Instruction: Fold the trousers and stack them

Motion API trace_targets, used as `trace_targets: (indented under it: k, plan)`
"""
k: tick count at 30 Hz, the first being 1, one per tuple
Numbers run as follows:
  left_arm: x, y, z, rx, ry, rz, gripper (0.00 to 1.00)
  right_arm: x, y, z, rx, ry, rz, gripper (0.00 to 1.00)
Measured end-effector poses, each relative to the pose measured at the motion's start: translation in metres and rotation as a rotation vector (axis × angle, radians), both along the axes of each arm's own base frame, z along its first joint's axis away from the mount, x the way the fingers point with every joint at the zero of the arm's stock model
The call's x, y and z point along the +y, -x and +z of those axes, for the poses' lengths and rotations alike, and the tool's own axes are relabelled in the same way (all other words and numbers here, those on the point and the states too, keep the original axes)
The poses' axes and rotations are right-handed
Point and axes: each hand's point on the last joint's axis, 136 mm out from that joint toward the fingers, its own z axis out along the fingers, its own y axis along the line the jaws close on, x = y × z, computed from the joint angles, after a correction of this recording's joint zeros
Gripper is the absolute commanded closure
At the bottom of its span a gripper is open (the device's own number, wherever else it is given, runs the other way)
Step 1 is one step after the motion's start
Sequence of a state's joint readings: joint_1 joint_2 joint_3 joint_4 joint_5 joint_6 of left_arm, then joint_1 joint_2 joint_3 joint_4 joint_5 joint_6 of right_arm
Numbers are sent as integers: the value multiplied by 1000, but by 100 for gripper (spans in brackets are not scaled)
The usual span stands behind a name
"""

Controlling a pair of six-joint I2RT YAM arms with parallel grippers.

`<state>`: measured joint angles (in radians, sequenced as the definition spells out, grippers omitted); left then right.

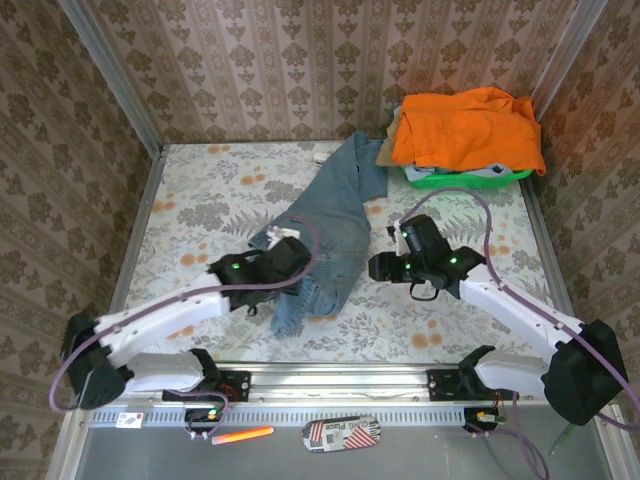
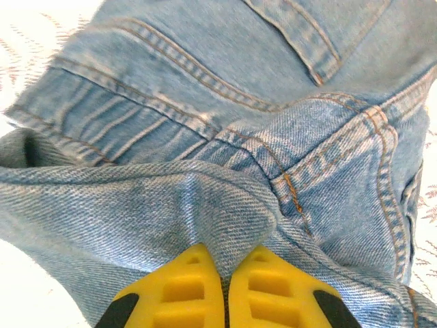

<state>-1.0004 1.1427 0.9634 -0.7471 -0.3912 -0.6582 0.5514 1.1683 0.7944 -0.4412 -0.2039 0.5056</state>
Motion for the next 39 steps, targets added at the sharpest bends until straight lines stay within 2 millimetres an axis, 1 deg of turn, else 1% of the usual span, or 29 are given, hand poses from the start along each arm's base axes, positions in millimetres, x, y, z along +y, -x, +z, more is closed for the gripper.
trace_targets:
  k: [2,4,5,7,9,11,13,15,17,18,19,20,21,22,23,26,29,32,35,36,37,38,39]
  plan:
    - [20,0,12,-12,47,40,100,16,8,-2,5,6,44,46]
    - [42,1,23,-24,100,82,93,32,12,-4,9,3,80,45]
    - [51,2,26,-26,125,100,90,42,13,-4,11,-2,98,45]
    - [65,4,26,-19,155,123,89,60,13,-3,12,-9,126,44]
    - [71,8,19,6,166,129,88,82,9,-2,6,-16,151,42]
    - [71,11,10,37,168,121,88,105,5,-2,3,-22,180,41]
    - [71,15,2,66,172,114,86,128,0,-3,-2,-34,207,37]
    - [72,17,-1,79,187,110,84,146,-6,-7,-5,-40,225,35]
    - [73,19,0,79,205,110,84,159,-13,-13,-1,-44,234,36]
    - [73,20,2,80,215,108,84,164,-17,-18,4,-43,236,41]
    - [73,20,3,79,223,108,85,169,-20,-23,11,-39,240,53]
    - [73,20,4,78,228,108,88,171,-22,-27,18,-36,237,68]
    - [73,20,4,79,232,105,91,174,-24,-33,22,-29,242,85]
    - [73,21,4,80,234,101,95,175,-25,-36,27,-25,243,98]
    - [74,21,4,81,236,98,100,175,-25,-39,32,-21,242,100]
    - [76,21,6,77,251,102,100,173,-27,-39,28,-16,239,100]
    - [80,21,10,64,269,109,100,165,-29,-29,-9,-11,227,100]
    - [83,21,13,58,279,108,94,140,-31,-13,-52,-12,186,100]
    - [82,22,12,64,282,97,94,110,-39,2,-93,-15,119,100]
    - [81,22,12,67,287,92,97,99,-41,6,-104,-14,98,97]
    - [80,22,13,68,293,87,98,93,-42,8,-108,-12,86,76]
    - [79,22,14,69,300,82,100,85,-44,9,-110,-4,70,50]
    - [77,22,14,71,310,77,100,82,-44,10,-113,3,68,43]
